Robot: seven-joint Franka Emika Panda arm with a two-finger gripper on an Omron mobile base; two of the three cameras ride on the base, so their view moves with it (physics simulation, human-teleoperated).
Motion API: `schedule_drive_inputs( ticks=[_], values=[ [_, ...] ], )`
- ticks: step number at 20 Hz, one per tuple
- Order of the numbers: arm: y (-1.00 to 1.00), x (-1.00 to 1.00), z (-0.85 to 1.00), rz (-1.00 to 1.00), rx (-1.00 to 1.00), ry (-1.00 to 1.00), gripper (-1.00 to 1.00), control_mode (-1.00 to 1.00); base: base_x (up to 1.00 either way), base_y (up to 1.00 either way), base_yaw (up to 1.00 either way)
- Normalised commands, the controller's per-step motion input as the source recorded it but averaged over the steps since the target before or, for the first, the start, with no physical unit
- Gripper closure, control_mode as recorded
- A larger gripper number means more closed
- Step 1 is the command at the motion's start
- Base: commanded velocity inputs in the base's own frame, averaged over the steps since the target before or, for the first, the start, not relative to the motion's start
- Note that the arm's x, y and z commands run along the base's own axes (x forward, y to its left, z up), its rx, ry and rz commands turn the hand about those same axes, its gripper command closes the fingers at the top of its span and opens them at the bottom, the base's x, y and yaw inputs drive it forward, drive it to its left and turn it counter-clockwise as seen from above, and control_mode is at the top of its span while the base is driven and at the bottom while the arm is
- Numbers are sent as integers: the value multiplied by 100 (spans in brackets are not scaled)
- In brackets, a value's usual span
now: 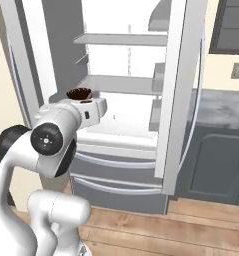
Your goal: Take the cake and cupcake from the fridge and place them on the empty tray on the dining counter.
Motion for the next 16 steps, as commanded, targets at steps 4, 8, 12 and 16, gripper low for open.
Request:
schedule_drive_inputs(
  ticks=[4, 8, 12, 16],
  values=[
    [0, 0, 0, 0, 0, 0, 100, 100, -21, 0, -30],
    [0, 0, 0, 0, 0, 0, 100, 100, -31, 0, -39],
    [0, 0, 0, 0, 0, 0, 100, 100, -53, 0, -48],
    [0, 0, 0, 0, 0, 0, 100, 100, -58, 0, -48]
  ],
)
